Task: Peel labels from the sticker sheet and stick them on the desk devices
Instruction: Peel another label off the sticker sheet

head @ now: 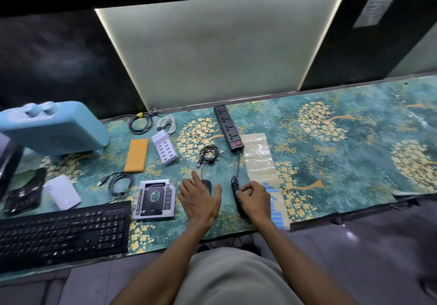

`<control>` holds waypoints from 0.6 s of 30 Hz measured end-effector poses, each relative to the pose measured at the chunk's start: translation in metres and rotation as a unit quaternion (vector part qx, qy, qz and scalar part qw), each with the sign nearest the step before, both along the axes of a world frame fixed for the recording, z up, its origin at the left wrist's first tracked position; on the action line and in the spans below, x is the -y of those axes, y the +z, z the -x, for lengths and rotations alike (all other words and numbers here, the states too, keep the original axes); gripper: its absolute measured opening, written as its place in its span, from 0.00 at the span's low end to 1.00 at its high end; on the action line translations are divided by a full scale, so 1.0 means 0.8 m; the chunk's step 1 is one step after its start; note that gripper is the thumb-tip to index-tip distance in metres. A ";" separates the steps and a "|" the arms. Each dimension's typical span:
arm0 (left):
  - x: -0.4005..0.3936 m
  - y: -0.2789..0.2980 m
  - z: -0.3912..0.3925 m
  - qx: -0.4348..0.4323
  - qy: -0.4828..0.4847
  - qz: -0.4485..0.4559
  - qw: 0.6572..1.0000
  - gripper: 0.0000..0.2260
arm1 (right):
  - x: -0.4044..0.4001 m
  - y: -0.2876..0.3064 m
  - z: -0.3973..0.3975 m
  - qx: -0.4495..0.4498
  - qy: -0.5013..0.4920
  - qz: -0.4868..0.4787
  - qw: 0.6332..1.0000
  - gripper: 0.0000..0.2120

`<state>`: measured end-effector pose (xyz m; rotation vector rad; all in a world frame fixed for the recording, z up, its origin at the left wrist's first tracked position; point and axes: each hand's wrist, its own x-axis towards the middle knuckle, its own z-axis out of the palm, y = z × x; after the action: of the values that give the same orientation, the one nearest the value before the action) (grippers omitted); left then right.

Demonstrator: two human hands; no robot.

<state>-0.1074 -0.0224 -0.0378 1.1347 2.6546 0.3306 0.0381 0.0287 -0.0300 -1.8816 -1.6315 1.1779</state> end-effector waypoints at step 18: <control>-0.083 0.002 -0.111 0.432 -0.115 0.028 0.894 0.16 | 0.031 -0.013 -0.124 -0.060 -0.150 0.000 0.987 0.12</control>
<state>-0.0184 0.0443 -0.0361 0.9550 1.7225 0.5507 0.1370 0.0039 -0.0405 -1.9311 -1.2333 1.1365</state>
